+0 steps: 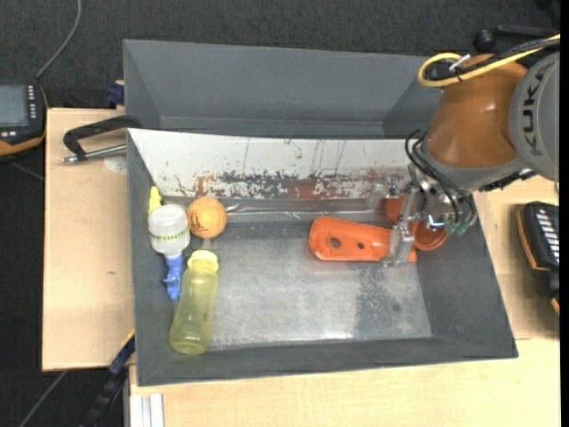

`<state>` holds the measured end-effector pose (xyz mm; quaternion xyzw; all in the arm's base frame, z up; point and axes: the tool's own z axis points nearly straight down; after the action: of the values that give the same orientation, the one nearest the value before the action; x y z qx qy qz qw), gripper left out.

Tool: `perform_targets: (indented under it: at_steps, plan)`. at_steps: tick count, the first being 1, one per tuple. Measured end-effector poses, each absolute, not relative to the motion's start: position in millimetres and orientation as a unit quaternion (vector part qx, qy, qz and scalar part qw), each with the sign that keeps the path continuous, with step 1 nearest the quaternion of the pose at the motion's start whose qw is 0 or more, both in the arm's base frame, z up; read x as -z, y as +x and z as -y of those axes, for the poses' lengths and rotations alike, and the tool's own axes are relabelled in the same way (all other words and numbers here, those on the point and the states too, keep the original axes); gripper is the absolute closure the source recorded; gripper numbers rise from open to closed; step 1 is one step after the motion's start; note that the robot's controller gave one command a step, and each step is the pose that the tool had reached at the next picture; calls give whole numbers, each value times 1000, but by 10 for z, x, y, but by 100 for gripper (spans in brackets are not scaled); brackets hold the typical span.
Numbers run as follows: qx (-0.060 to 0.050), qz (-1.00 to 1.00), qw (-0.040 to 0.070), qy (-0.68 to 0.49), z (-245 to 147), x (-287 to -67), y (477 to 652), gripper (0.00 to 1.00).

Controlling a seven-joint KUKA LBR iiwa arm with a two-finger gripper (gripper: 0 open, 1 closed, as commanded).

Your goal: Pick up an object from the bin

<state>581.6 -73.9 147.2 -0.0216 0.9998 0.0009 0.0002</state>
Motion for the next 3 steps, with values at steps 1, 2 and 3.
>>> perform_targets:
  at_steps: [1,2,3]
  plan:
    - [-1,-998,2,63,436,-1446,5749,0]
    - [-2,-999,-1,32,270,-668,5893,0]
    - [-2,-994,2,110,240,-706,5849,100]
